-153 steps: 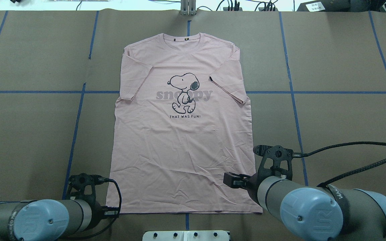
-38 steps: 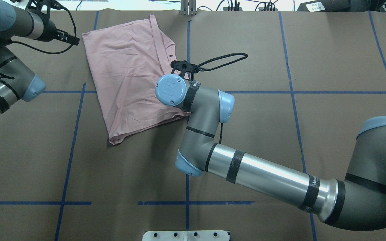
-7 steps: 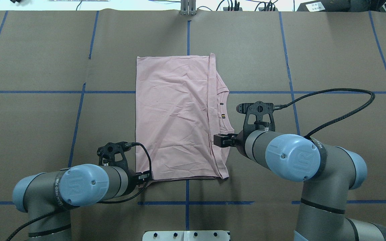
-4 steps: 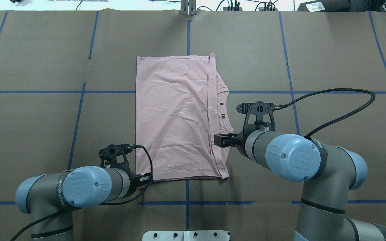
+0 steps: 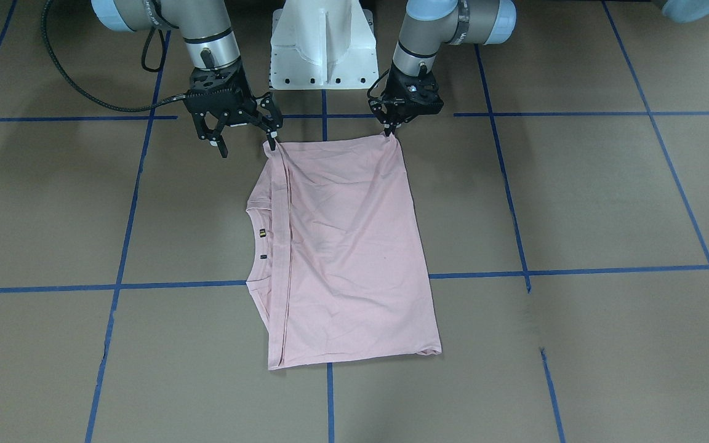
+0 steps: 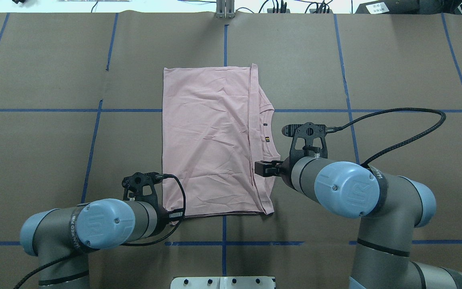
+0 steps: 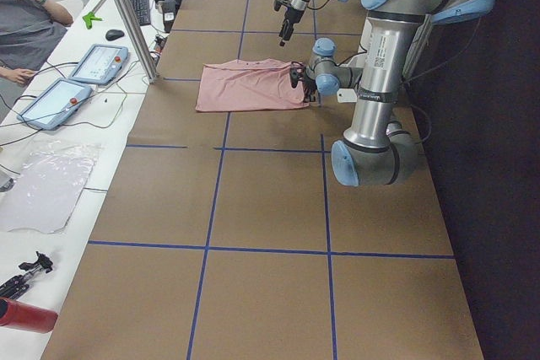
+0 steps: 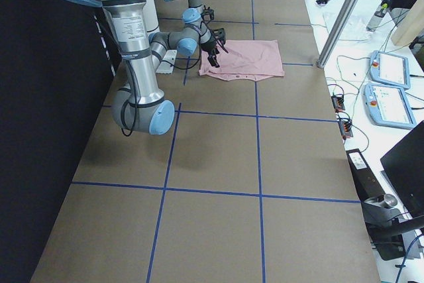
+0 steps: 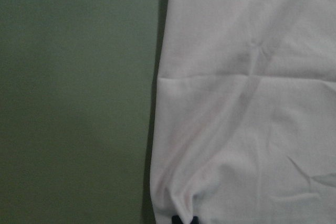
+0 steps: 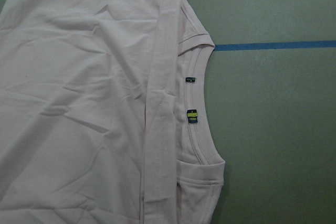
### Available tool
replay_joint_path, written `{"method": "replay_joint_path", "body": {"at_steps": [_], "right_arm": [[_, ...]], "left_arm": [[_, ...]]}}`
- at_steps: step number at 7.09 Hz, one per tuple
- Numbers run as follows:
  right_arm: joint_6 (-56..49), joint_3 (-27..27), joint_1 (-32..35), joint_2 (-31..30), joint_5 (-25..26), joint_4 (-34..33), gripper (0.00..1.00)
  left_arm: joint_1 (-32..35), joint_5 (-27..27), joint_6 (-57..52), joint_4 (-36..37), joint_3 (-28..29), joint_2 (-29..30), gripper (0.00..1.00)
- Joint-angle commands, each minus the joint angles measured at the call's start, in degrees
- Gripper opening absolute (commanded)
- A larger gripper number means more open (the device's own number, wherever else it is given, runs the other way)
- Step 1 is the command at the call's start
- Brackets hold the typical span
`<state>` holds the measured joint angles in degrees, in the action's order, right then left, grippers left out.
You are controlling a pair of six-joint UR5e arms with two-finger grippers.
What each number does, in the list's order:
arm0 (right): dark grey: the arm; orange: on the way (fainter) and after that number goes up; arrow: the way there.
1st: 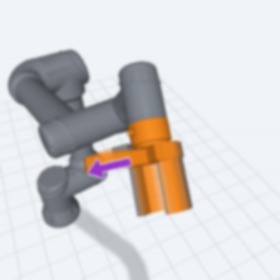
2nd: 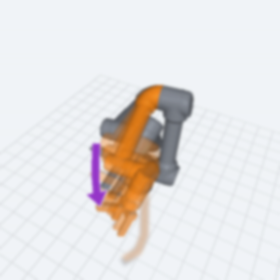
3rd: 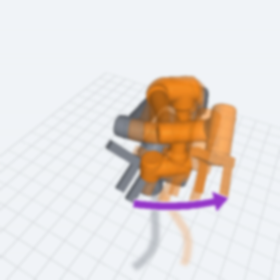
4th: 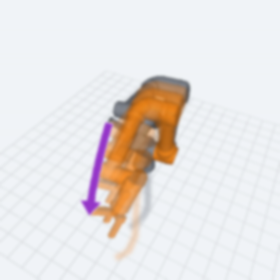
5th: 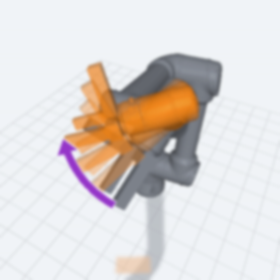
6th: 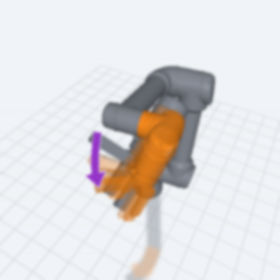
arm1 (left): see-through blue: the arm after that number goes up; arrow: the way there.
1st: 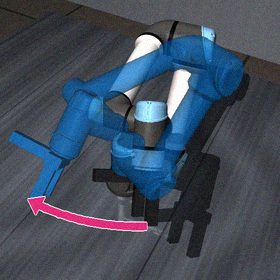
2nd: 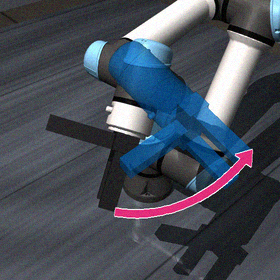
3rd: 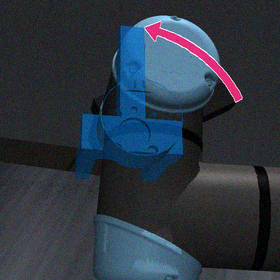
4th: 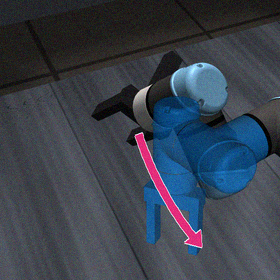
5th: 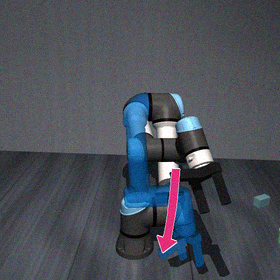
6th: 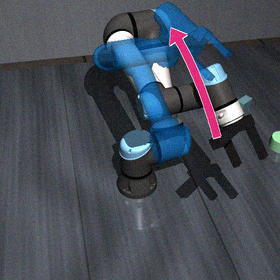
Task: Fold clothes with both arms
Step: 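Lower the left gripper to the shirt edge nearest the robot, then grasp the near shirt edge with both grippers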
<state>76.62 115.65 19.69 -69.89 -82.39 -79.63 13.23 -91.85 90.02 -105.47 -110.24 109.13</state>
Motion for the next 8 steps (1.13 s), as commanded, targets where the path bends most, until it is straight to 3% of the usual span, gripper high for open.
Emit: {"method": "replay_joint_path", "body": {"at_steps": [1, 2, 3, 8], "right_arm": [[8.16, -4.70, -0.45, 5.07, -0.23, -4.44, 0.87], [13.16, -6.12, -0.97, 8.24, -0.49, -9.53, 0.85], [16.86, -7.10, -1.84, 9.32, -1.97, -10.45, 0.81], [21.64, -10.36, -3.87, 9.59, -6.03, -10.55, 0.68]], "left_arm": [[0.04, 0.00, -0.55, 0.00, -0.23, 0.03, 0.00], [0.04, 0.00, -0.46, 0.00, -0.32, 0.12, 0.00], [0.04, 0.00, -0.46, 0.00, -0.32, 0.12, 0.00], [-0.05, 0.00, -0.46, 0.00, -0.50, 0.12, 0.00]]}}
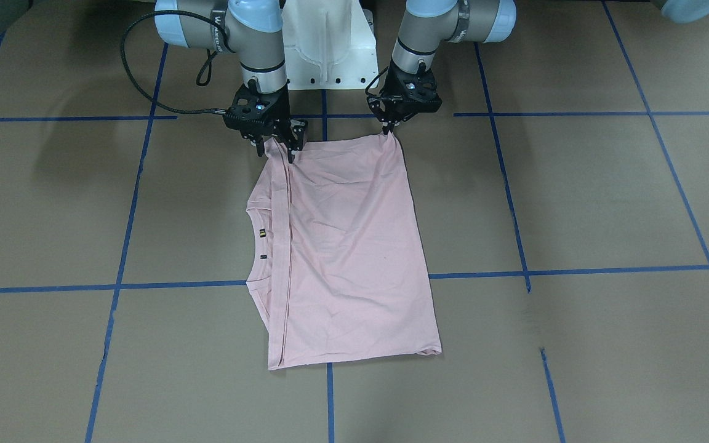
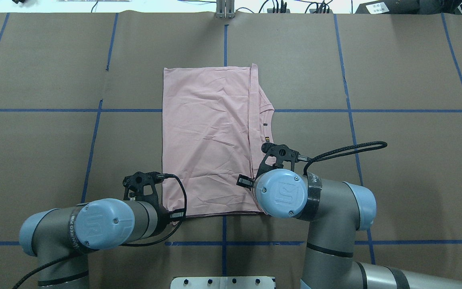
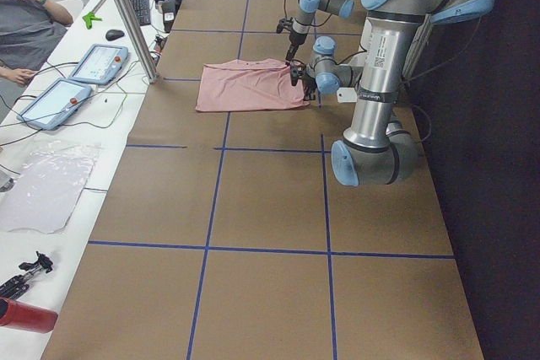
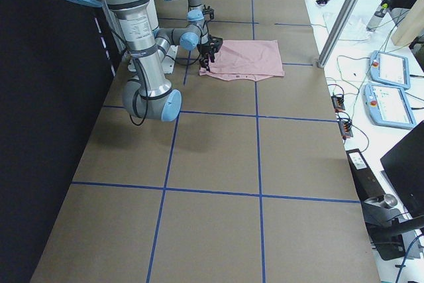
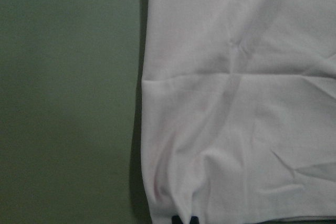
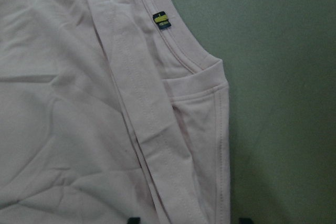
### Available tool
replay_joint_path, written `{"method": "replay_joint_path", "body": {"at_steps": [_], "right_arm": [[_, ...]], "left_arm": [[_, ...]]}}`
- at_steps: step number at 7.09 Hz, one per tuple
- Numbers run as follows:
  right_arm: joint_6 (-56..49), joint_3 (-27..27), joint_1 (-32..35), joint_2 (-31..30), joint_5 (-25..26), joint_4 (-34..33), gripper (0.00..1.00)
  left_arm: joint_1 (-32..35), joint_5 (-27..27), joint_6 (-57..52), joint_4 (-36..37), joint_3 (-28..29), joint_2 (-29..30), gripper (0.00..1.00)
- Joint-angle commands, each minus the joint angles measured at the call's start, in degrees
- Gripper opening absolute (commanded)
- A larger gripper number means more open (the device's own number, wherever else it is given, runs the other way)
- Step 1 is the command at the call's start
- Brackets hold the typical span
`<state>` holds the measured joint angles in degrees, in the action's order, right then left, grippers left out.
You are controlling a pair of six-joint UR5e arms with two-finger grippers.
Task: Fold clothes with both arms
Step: 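Grasp the near shirt edge with both grippers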
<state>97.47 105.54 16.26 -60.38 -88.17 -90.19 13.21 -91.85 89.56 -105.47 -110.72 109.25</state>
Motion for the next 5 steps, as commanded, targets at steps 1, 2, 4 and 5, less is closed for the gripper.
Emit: {"method": "replay_joint_path", "body": {"at_steps": [1, 2, 4, 5], "right_arm": [[1.06, -1.99, -1.31, 1.39, -0.25, -0.16, 0.68], [1.15, -5.66, -1.32, 4.36, -0.25, -0.07, 0.68], [0.97, -6.32, -1.32, 4.92, -1.12, -1.90, 0.68], [0.97, -4.05, -1.32, 4.83, -1.56, -4.35, 0.68]], "left_arm": [[-0.03, 0.00, 0.00, 0.00, -0.11, 0.00, 0.00], [-0.03, 0.09, 0.00, 0.00, -0.11, 0.00, 0.00], [-0.03, 0.09, 0.00, 0.00, -0.11, 0.00, 0.00], [-0.03, 0.09, 0.00, 0.00, -0.11, 0.00, 0.00]]}}
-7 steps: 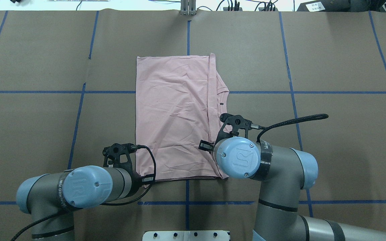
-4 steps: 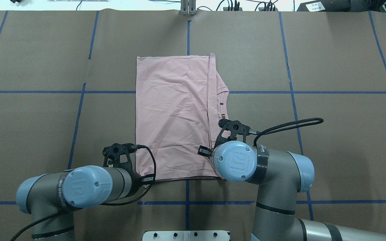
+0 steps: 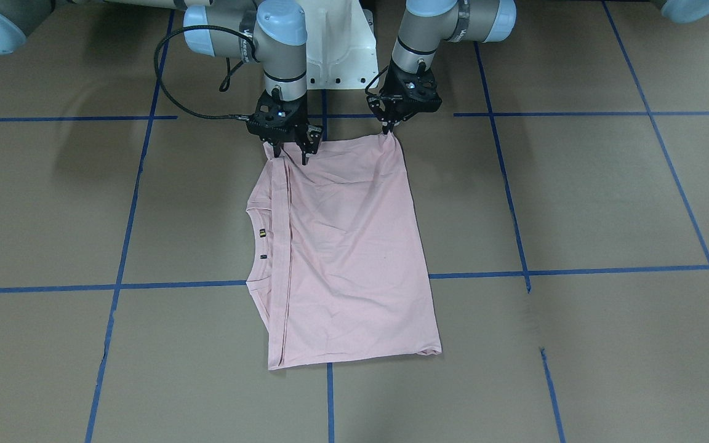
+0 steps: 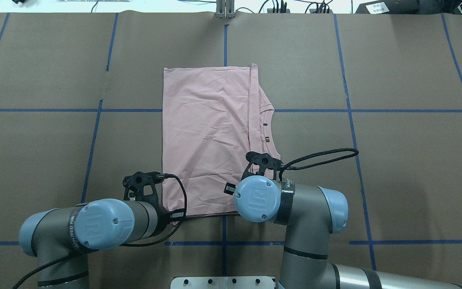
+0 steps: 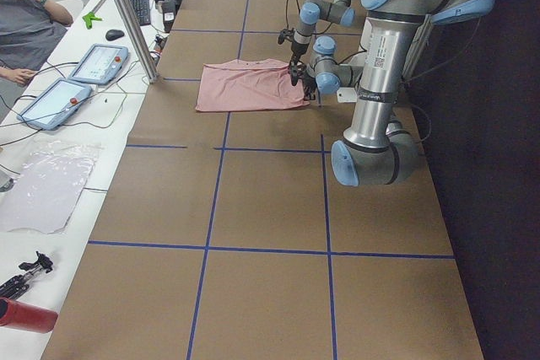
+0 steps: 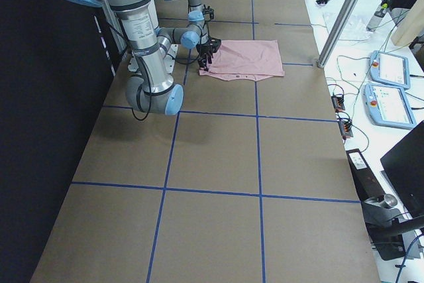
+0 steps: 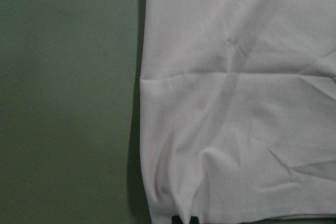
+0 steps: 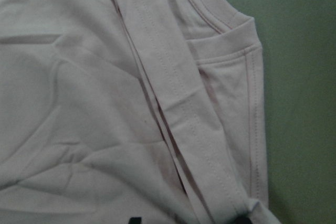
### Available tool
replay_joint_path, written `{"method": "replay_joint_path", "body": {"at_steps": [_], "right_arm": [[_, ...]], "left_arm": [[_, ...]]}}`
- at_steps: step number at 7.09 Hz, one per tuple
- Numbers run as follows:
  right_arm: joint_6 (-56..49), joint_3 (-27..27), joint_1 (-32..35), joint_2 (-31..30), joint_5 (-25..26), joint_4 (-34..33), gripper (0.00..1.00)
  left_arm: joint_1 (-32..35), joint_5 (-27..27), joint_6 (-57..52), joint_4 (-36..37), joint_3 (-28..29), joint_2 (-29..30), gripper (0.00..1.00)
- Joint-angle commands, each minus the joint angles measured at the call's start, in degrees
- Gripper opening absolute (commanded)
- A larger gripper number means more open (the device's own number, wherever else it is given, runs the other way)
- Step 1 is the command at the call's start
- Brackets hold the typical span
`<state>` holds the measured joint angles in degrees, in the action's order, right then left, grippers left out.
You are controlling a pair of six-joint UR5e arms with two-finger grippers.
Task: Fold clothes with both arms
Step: 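Grasp the near shirt edge with both grippers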
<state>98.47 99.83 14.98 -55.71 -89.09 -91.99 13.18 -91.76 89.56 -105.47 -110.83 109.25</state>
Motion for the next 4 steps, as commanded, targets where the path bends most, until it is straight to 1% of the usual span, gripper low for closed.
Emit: {"method": "replay_joint_path", "body": {"at_steps": [1, 4], "right_arm": [[-0.03, 3.08, -0.03, -0.27, -0.82, -4.50, 0.68], [0.14, 2.04, -0.82, -1.16, -0.30, -4.08, 0.68]], "left_arm": [[0.00, 0.00, 0.00, 0.00, 0.00, 0.00, 0.00], [0.00, 0.35, 0.00, 0.00, 0.17, 0.00, 0.00]]}}
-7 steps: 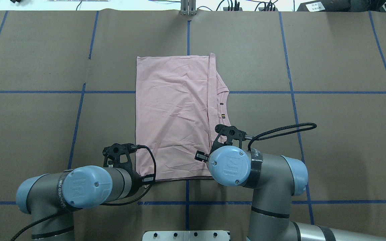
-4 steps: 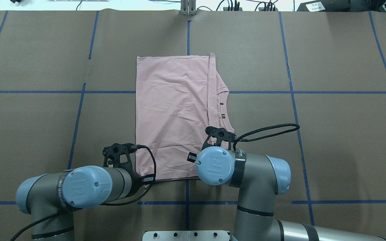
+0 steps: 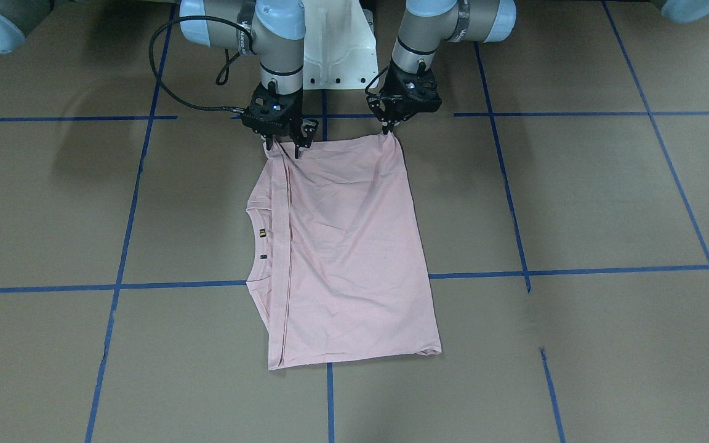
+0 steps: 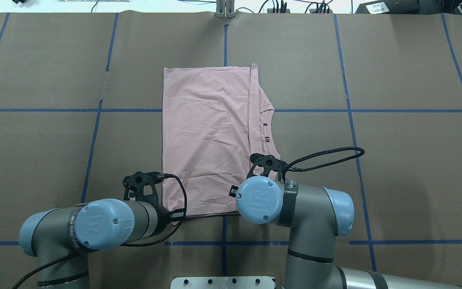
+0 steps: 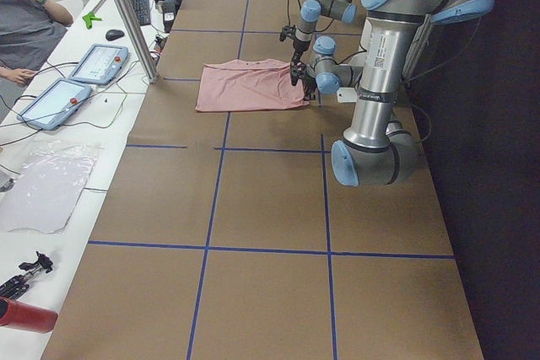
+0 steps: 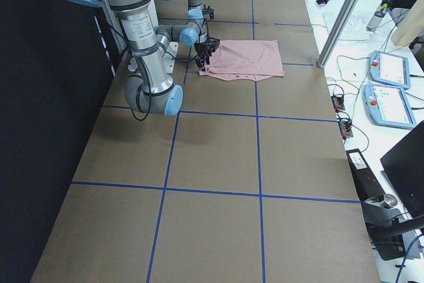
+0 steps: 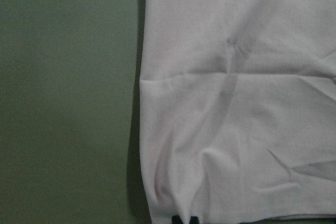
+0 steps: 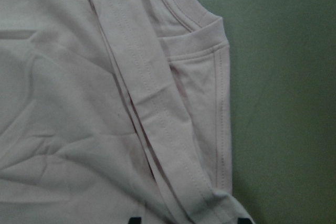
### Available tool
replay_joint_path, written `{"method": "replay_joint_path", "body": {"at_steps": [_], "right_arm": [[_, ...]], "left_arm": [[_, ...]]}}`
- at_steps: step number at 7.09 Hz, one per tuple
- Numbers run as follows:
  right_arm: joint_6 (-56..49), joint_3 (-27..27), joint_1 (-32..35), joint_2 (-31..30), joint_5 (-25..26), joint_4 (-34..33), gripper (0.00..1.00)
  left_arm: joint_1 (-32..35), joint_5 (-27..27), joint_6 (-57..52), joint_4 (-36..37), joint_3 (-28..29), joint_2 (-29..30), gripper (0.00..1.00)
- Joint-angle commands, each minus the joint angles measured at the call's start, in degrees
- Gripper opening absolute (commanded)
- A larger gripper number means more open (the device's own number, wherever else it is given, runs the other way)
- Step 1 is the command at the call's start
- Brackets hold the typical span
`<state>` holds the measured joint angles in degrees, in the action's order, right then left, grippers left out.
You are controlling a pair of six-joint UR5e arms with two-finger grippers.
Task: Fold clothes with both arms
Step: 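Grasp the near shirt edge with both grippers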
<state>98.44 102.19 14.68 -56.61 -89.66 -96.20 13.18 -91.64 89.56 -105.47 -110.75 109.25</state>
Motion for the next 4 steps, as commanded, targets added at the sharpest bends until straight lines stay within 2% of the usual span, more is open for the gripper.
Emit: {"method": "replay_joint_path", "body": {"at_steps": [1, 4], "right_arm": [[0.18, -0.50, -0.62, -0.34, 0.36, 0.39, 0.68], [0.26, -1.37, -0.80, -0.35, 0.36, 0.48, 0.67]], "left_arm": [[0.00, 0.32, -0.09, 0.00, 0.18, 0.00, 0.00], [0.00, 0.32, -0.09, 0.00, 0.27, 0.00, 0.00]]}}
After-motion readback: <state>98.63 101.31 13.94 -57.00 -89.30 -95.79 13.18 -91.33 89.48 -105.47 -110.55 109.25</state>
